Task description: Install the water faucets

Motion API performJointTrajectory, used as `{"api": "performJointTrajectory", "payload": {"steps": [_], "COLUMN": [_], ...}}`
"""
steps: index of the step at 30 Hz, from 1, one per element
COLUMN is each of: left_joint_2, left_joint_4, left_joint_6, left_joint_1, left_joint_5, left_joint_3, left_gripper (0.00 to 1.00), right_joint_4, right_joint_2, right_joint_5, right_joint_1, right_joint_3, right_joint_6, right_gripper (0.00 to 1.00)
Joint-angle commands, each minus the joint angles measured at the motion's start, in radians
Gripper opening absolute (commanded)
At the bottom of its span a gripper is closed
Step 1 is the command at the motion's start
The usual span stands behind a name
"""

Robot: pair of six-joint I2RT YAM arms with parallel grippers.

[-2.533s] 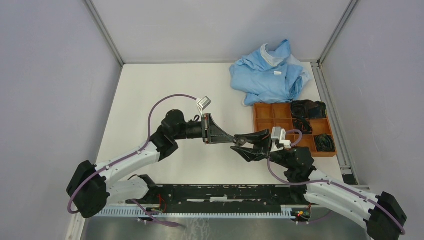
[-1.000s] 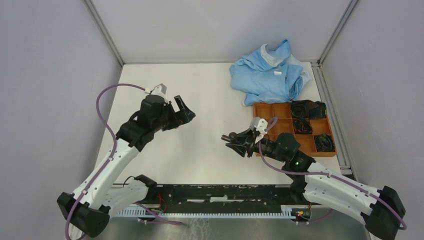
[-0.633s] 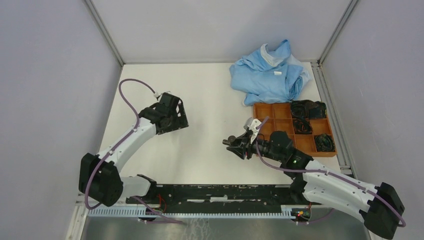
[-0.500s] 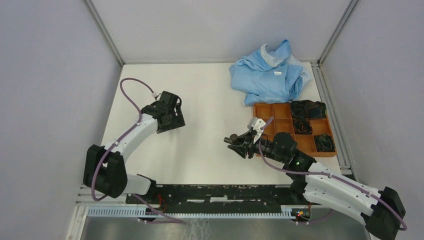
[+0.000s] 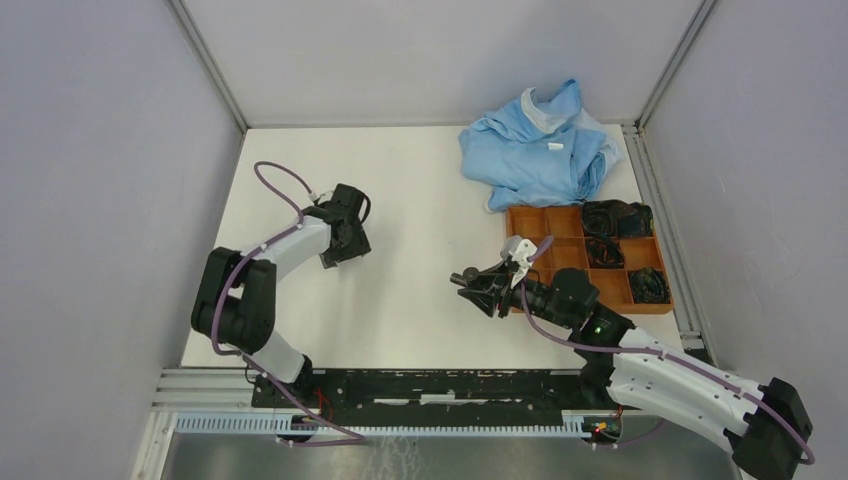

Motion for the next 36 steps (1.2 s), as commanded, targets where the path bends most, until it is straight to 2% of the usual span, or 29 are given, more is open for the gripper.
{"api": "performJointTrajectory", "payload": {"steps": [1,4,14,19,22,27,36], "left_joint_2": [0.021,0.026,0.14,0.154,0.165,0.172,0.171], "left_joint_4": [0.028,0.055,0.055,0.056,0.039,-0.01,-0.028], "left_joint_6": [-0.061,-0.044,-0.004,-0.007,-0.03,-0.095,-0.121], "left_joint_1": [-0.006,-0.006,-0.007,-0.007,-0.005,-0.005,-0.006], "left_joint_5": [-0.076,-0.09,-0.087,-0.089,-0.105,-0.155,-0.16], "left_joint_3": [0.014,0.013,0.103,0.122,0.146,0.168,0.153], "left_gripper": [0.69,0.65,0.6,0.61,0.62,0.54,0.5], "right_joint_4": [0.089,0.095,0.087,0.088,0.088,0.087,0.079], "right_joint_2": [-0.015,-0.013,-0.007,0.001,0.009,0.013,0.013], "right_joint_5": [0.01,0.006,0.006,0.0,-0.007,-0.012,-0.009], "right_joint_1": [0.0,-0.001,0.0,0.0,-0.001,0.0,0.0], "right_joint_3": [0.001,-0.002,-0.002,-0.003,0.003,0.006,0.004], "right_joint_6": [0.016,0.02,0.022,0.02,0.017,0.016,0.014], "right_gripper": [0.0,0.0,0.0,0.0,0.0,0.0,0.0]}}
